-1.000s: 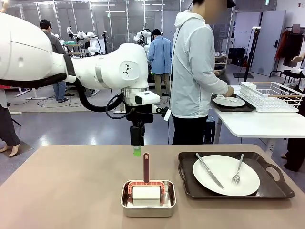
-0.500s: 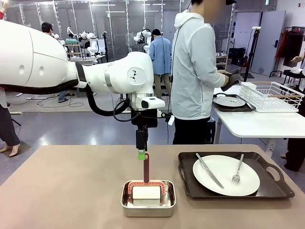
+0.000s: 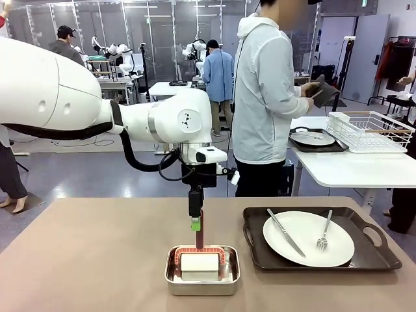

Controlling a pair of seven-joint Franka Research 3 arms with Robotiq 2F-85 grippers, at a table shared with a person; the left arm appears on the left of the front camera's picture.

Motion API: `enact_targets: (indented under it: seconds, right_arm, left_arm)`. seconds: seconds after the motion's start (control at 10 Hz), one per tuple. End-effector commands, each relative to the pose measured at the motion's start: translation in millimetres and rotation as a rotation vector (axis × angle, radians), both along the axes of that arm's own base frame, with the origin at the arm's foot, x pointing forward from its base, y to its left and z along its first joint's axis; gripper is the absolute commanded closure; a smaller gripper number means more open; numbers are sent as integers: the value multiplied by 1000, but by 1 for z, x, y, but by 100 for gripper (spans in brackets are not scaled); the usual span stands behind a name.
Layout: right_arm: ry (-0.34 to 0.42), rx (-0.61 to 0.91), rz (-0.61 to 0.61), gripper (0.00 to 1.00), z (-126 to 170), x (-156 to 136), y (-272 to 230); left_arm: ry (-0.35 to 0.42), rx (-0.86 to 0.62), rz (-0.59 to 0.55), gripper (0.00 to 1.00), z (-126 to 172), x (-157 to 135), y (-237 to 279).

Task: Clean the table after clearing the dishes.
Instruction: When the left (or right) Handle tray is removed, use the left hand (or right hand) to clean the left (or right) side of the table with the Lint Roller.

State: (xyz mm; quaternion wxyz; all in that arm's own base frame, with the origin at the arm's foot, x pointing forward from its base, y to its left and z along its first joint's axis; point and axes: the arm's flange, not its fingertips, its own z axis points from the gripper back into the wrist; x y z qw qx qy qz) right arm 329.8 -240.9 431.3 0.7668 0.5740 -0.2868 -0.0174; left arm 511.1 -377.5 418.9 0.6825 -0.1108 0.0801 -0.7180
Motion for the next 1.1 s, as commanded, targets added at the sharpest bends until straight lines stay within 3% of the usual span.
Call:
enact_targets:
  seconds: [0.0, 0.4, 0.5, 0.6, 0.8, 1.0]
  right_arm:
    - [-8, 3, 0, 0, 2, -3, 1]
    - [-8, 3, 0, 0, 2, -3, 1]
    - [-8, 3, 0, 0, 2, -3, 1]
    - [-8, 3, 0, 0, 2, -3, 1]
    - [-8, 3, 0, 0, 2, -3, 1]
    - [-8, 3, 0, 0, 2, -3, 1]
  left_arm:
    - [5, -25, 21, 0, -13, -10, 2]
    - [34, -32, 20, 0, -29, -10, 2]
    - [37, -45, 13, 22, -30, -10, 1]
    - [31, -51, 17, 59, -28, -9, 1]
    - [28, -58, 13, 100, -24, -10, 1]
    - [53, -76, 14, 100, -20, -7, 3]
